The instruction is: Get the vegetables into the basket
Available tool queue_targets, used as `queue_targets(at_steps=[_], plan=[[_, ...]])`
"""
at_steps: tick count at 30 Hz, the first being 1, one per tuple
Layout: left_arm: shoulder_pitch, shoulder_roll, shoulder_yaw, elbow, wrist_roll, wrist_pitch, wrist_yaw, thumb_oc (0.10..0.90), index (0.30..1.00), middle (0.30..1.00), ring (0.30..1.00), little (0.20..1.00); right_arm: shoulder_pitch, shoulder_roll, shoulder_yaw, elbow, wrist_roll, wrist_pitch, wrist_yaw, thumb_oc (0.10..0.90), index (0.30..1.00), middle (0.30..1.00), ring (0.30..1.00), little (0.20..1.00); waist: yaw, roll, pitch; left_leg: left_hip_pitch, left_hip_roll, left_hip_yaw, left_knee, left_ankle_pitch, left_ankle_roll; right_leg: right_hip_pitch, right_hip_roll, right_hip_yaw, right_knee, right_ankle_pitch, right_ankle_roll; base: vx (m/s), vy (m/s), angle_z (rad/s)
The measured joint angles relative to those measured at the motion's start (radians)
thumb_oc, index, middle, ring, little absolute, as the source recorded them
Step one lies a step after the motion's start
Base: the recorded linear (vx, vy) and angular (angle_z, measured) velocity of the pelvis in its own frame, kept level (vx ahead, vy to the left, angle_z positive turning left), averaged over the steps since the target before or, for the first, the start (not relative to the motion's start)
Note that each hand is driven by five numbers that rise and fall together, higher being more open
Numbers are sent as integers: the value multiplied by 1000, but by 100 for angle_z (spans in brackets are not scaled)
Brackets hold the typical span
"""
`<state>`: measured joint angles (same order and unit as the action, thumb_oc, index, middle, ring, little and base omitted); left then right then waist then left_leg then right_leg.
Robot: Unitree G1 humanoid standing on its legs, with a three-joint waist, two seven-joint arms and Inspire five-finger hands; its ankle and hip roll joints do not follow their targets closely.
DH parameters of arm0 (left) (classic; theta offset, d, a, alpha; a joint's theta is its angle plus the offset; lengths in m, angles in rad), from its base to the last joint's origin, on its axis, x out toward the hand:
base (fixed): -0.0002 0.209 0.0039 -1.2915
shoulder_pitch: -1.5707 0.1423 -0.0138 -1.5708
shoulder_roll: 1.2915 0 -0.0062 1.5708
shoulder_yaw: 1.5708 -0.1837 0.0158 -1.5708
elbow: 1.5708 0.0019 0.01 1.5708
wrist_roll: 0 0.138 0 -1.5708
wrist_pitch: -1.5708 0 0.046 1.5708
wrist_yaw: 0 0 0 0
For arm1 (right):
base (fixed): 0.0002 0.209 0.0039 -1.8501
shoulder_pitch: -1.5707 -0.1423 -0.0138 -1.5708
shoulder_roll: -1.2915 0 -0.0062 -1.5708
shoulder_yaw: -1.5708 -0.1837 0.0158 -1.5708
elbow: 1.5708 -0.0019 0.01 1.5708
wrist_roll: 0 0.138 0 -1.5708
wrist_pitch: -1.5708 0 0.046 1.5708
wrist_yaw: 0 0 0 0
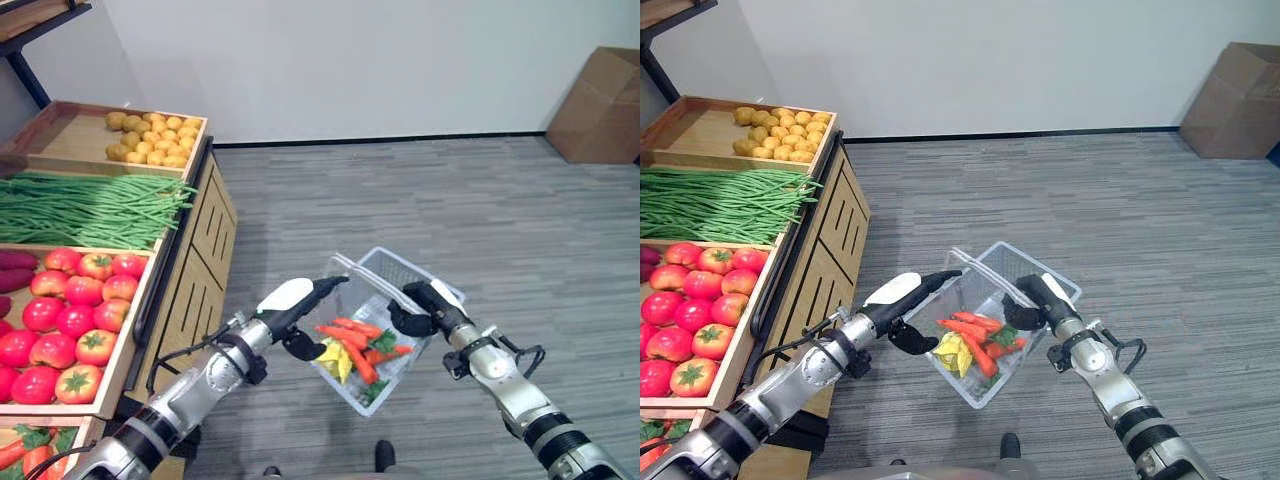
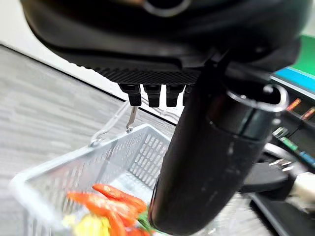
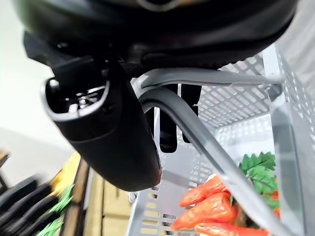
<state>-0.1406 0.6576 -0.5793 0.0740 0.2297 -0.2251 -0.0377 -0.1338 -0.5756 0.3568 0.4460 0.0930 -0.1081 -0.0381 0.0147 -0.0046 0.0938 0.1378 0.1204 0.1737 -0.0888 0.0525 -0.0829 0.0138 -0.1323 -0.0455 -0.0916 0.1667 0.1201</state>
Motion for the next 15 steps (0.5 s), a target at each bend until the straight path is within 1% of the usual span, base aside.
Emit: queue_targets(at_steps=[3, 4, 6, 8, 9, 12, 13, 14, 15], plan=[[58, 33, 35, -61, -125, -1, -29, 900, 1000, 1000, 1000, 1000, 16, 10, -33, 46, -9, -2, -8, 400, 300, 300, 300, 300, 1, 1, 0, 1, 0, -2, -3, 0, 0, 2, 0, -2, -1, -1, -1, 0, 0, 0], [68, 37, 43, -69, -148, -1, -34, 900, 1000, 1000, 1000, 1000, 22, 9, -39, 56, -9, -2, -9, 400, 300, 300, 300, 300, 5, 1, 0, 0, 0, -3, -3, 0, 0, 2, -1, -3, -1, -1, -1, 0, 0, 0], [112, 49, 78, -86, -261, -1, -56, 900, 1000, 1000, 1000, 1000, 43, 18, -64, 98, -19, -3, -12, 400, 300, 300, 300, 300, 11, 2, -1, 1, 1, -4, -3, 0, 0, 3, -1, -5, -1, -2, -2, 0, 0, 0], [140, 65, 95, -94, -326, 0, -74, 900, 1000, 1000, 1000, 1000, 60, 25, -86, 141, -21, -2, -19, 400, 300, 300, 300, 300, 17, 2, 0, 0, 0, -6, -3, 0, -1, 3, -1, -6, -1, -2, -2, -6, 3, 2], [181, 72, 115, -101, -403, 1, -84, 900, 1000, 1000, 1000, 1000, 83, 33, -114, 200, -23, -9, -29, 400, 300, 300, 300, 300, 24, 3, -1, 0, -1, -8, -2, 0, -1, 4, -2, -8, -1, -2, -2, -6, 1, 5], [230, 76, 135, -100, -485, 8, -99, 900, 1000, 1000, 1000, 1000, 98, 34, -122, 287, -40, -6, -37, 400, 300, 300, 300, 300, 26, 4, -1, -1, -3, -17, -3, 1, -1, 7, -5, -13, -1, -3, -1, -6, 1, 6], [250, 75, 143, -98, -512, 9, -102, 900, 1000, 1000, 1000, 1000, 114, 39, -137, 306, -41, -6, -38, 400, 300, 300, 300, 300, 27, 5, -1, -2, -3, -21, -4, 1, -1, 8, -5, -15, -1, -3, -1, 0, 2, 6], [287, 66, 161, -74, -553, 16, -106, 900, 1000, 1000, 1000, 1000, 145, 55, -174, 341, -40, -1, -47, 400, 300, 300, 300, 300, 27, 6, -2, -1, -3, -24, -4, 1, -2, 10, -6, -18, -1, -5, -1, -2, 5, 6], [294, 67, 161, -63, -564, 25, -107, 900, 1000, 1000, 1000, 1000, 155, 55, -176, 348, -41, 2, -49, 400, 300, 300, 300, 300, 27, 6, -2, -1, -3, -24, -4, 1, -2, 11, -6, -19, -1, -5, -1, -2, 2, 4]])
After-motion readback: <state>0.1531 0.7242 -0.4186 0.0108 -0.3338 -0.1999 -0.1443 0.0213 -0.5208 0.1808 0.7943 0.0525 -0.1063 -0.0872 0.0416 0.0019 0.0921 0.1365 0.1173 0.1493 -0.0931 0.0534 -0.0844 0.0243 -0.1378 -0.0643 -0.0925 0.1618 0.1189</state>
